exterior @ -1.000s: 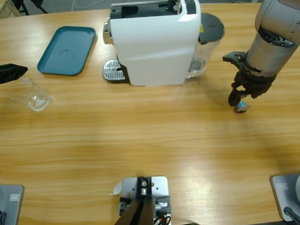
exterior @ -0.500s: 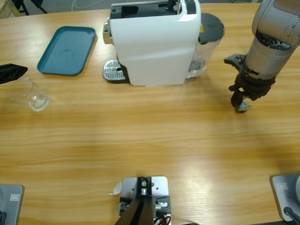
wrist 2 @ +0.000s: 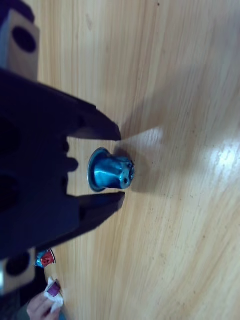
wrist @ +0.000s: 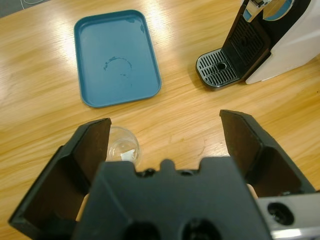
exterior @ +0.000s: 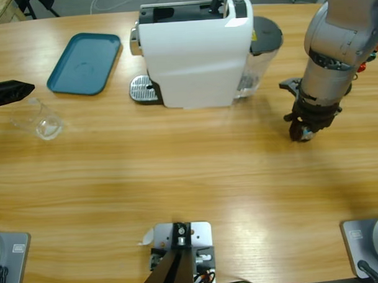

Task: Pour coffee

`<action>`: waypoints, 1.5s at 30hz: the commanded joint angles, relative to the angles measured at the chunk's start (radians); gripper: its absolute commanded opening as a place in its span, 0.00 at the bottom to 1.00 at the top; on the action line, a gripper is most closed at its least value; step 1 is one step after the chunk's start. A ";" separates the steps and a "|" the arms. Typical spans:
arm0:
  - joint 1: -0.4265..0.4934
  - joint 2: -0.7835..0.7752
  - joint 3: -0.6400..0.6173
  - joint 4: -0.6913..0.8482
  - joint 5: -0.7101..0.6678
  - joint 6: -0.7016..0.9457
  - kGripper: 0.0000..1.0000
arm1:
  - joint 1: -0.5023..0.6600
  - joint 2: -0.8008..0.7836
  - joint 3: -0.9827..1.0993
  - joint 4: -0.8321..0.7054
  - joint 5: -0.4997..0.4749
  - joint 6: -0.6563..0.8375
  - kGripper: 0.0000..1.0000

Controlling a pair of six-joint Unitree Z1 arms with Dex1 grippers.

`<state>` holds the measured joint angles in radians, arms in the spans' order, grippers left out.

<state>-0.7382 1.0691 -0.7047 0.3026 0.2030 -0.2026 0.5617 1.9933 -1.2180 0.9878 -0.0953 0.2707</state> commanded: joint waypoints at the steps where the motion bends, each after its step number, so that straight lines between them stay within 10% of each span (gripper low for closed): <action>1: -0.009 -0.006 0.042 -0.007 0.013 -0.006 0.95 | -0.016 0.042 0.011 0.025 0.008 0.010 0.00; 10: -0.009 -0.006 0.044 -0.007 0.012 -0.006 0.95 | -0.016 -0.059 -0.082 0.139 -0.014 0.012 0.00; 20: -0.009 -0.023 0.035 0.010 -0.015 -0.006 0.95 | 0.019 -0.175 -0.887 0.604 0.142 0.023 0.00; 36: -0.009 -0.089 0.013 0.066 -0.066 -0.008 0.95 | 0.455 -0.283 -0.870 0.623 0.103 -1.284 0.00; 45: -0.009 -0.104 0.025 0.070 -0.071 -0.017 0.95 | 0.550 -0.195 -0.859 0.600 -0.129 -1.374 0.00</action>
<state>-0.7394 1.0038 -0.7044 0.3562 0.1451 -0.2062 1.0738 1.7260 -2.1155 1.5117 -0.1281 -1.1288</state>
